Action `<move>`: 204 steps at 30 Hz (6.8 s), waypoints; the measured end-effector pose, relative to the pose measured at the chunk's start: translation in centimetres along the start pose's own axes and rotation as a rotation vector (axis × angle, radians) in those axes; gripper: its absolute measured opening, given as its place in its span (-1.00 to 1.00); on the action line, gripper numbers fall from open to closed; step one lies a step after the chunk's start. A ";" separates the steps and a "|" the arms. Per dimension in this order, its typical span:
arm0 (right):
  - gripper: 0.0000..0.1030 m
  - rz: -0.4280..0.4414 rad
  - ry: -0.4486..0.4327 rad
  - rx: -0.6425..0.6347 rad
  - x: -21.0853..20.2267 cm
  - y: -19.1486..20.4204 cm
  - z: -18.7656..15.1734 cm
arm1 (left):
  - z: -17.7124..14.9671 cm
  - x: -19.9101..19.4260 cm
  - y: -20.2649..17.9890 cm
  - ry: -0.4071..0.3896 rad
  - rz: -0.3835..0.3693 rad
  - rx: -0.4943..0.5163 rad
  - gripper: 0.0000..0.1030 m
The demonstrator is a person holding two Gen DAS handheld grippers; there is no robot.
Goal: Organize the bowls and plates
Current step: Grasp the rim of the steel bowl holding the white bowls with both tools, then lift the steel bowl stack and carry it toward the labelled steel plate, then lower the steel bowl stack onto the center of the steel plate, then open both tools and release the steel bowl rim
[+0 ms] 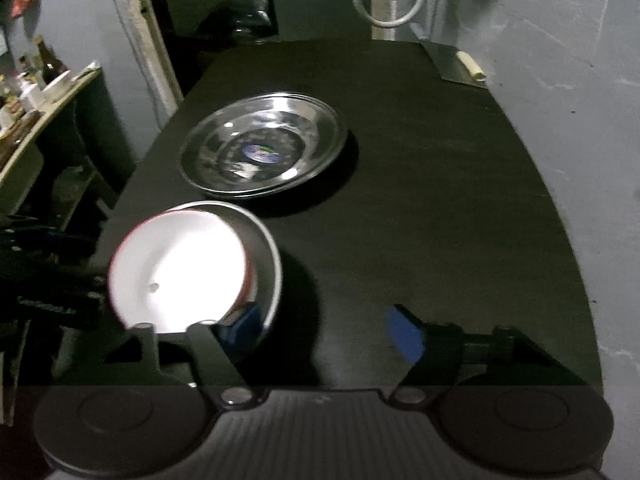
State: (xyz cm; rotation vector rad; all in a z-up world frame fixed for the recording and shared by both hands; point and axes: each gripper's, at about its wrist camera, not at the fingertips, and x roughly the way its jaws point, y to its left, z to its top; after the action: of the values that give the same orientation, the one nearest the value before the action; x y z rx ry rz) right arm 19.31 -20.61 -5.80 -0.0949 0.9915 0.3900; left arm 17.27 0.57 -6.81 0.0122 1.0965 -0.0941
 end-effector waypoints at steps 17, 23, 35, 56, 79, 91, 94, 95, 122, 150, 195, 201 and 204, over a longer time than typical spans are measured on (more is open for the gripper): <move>-0.54 0.127 0.046 -0.014 -0.1 0.9 0.3 | -0.1 -0.5 -1.6 -0.021 -0.145 0.049 -0.65; -0.54 0.130 0.098 -0.007 0.6 1.2 0.8 | 0.0 -0.6 -1.9 -0.021 -0.136 0.065 -0.67; -0.53 0.137 0.128 -0.017 1.2 1.6 0.7 | 0.0 -0.5 -2.3 -0.022 -0.121 0.093 -0.68; -0.51 0.151 0.140 0.000 1.6 1.5 0.7 | 0.2 0.2 -2.6 -0.002 -0.135 0.106 -0.66; -0.50 0.165 0.023 0.077 -1.1 -0.9 3.1 | 3.6 -1.7 -2.0 -0.102 -0.212 0.018 -0.75; -0.50 0.203 -0.003 -0.006 2.1 -1.2 9.7 | 8.7 0.0 -0.2 -0.143 -0.140 -0.081 -0.78; -0.50 0.222 0.005 -0.020 3.4 -1.1 11.0 | 9.7 0.8 0.5 -0.141 -0.122 -0.111 -0.79; -0.50 0.227 0.008 -0.026 3.8 -1.1 11.3 | 10.0 1.0 0.8 -0.140 -0.116 -0.119 -0.79; -0.51 0.278 0.042 -0.055 9.9 -1.5 15.1 | 13.0 5.6 3.1 -0.110 -0.035 -0.185 -0.79; -0.50 0.264 0.018 -0.006 10.3 -2.0 15.2 | 13.6 5.8 3.3 -0.120 -0.026 -0.197 -0.78; -0.39 0.184 -0.110 0.002 7.1 -3.1 13.5 | 12.0 2.6 3.0 -0.197 0.109 -0.237 0.28; -0.15 0.198 -0.132 0.007 6.3 -3.4 13.3 | 11.5 1.8 2.5 -0.212 0.120 -0.240 0.42; -0.13 0.206 -0.141 -0.002 5.9 -3.2 13.0 | 11.4 1.3 2.4 -0.220 0.130 -0.241 0.47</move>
State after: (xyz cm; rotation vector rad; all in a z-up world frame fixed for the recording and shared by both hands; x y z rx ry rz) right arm 33.71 -18.58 -3.88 0.0329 0.8637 0.5789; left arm 28.18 2.19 -2.84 -0.1403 0.8785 0.1507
